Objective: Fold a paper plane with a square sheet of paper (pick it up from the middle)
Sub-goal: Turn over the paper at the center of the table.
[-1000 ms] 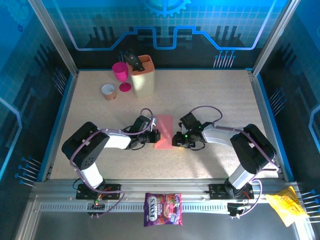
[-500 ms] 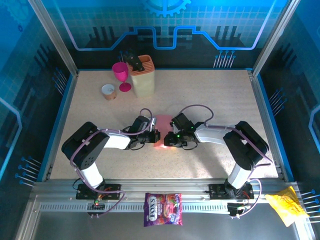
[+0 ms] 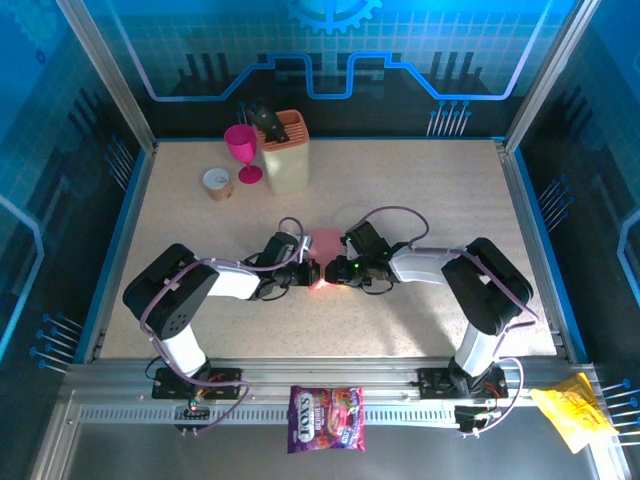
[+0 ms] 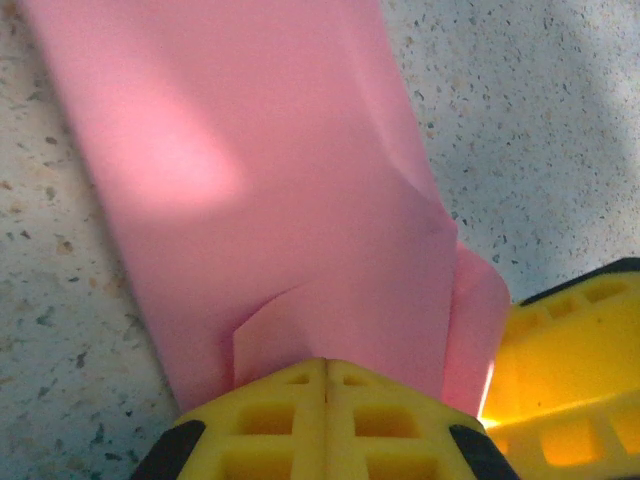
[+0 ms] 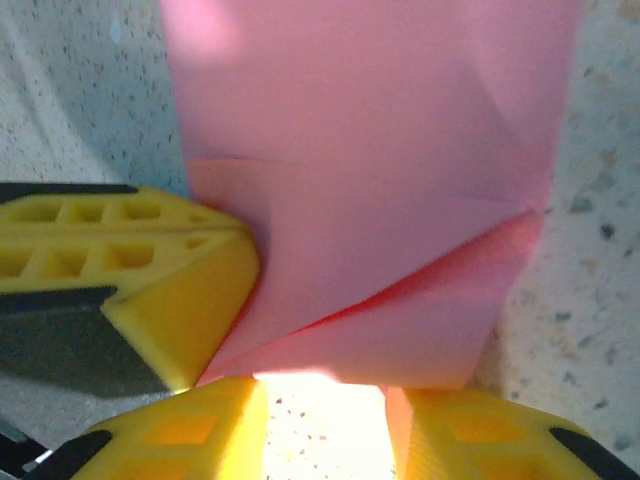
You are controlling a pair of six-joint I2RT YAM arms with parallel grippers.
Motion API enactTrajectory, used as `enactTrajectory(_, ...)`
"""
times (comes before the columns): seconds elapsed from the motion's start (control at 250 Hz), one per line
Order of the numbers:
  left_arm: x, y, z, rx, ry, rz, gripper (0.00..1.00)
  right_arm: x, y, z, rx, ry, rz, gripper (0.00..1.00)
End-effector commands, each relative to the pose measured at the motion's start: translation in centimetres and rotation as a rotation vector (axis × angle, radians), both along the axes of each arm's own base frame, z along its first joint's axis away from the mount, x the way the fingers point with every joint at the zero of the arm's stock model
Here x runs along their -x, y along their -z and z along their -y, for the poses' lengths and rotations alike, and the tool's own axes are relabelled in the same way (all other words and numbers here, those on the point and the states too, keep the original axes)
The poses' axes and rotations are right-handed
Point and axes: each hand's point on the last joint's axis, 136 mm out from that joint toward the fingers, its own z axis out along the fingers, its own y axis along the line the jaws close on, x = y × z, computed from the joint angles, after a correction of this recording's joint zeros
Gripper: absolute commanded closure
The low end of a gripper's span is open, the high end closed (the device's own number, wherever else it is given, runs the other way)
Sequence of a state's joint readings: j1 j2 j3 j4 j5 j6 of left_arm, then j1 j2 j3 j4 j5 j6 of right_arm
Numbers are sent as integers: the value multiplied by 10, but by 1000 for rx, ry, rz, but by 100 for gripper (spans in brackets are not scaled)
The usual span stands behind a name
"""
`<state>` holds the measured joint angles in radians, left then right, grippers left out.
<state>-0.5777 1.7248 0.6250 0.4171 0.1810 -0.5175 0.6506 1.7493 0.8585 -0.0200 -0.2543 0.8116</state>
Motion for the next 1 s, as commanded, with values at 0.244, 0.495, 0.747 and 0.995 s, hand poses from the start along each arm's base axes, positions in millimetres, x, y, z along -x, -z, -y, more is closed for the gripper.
enactTrajectory(0.244, 18, 26, -16, -58, 1, -90, 100, -35, 4, 22, -32, 61, 39, 60)
enactTrajectory(0.495, 19, 29, -16, -59, 2, -99, 100, -38, 6, 18, -75, 59, 19, 60)
enactTrajectory(0.747, 19, 28, -15, -54, 3, -98, 100, -41, -1, 6, -154, 55, 8, 61)
enactTrajectory(0.995, 19, 27, -15, -51, 3, -97, 100, -46, 3, -6, -223, 61, -22, 71)
